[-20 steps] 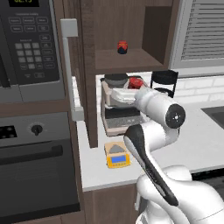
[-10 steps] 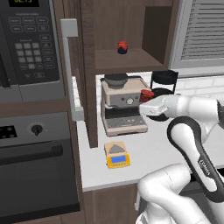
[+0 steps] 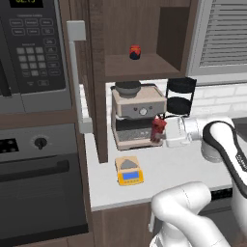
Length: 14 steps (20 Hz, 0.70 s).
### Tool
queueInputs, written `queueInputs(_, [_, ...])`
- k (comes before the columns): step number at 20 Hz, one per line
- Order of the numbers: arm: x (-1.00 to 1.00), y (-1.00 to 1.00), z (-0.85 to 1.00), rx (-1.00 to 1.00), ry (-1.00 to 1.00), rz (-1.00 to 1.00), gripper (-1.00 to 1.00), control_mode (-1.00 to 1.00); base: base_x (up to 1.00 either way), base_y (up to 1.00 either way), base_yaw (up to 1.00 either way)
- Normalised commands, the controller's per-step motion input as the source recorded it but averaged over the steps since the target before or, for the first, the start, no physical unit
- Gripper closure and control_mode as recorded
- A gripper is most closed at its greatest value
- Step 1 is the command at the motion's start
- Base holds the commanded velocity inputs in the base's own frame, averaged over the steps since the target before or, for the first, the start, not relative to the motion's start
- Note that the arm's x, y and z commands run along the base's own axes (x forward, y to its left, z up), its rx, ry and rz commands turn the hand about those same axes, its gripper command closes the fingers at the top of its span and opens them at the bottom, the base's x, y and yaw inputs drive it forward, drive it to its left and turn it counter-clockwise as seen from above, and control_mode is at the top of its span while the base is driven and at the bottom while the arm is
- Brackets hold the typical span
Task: Pick the yogurt and place it on the digital scale for weighing, and close the cabinet.
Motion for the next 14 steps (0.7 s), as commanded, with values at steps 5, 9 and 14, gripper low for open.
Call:
queueInputs(5, [0.41,0.02,-0.68,0.0,-0.01,0.11,1.0,-1.0,0.0,0.0,0.0])
queueInputs(9, [0.42,0.09,-0.67,0.0,-0.03,0.02,1.0,-1.0,0.0,0.0,0.0])
queueInputs(14, [0.38,0.31,-0.49,0.0,0.0,0.0,1.0,-1.0,0.0,0.0,0.0])
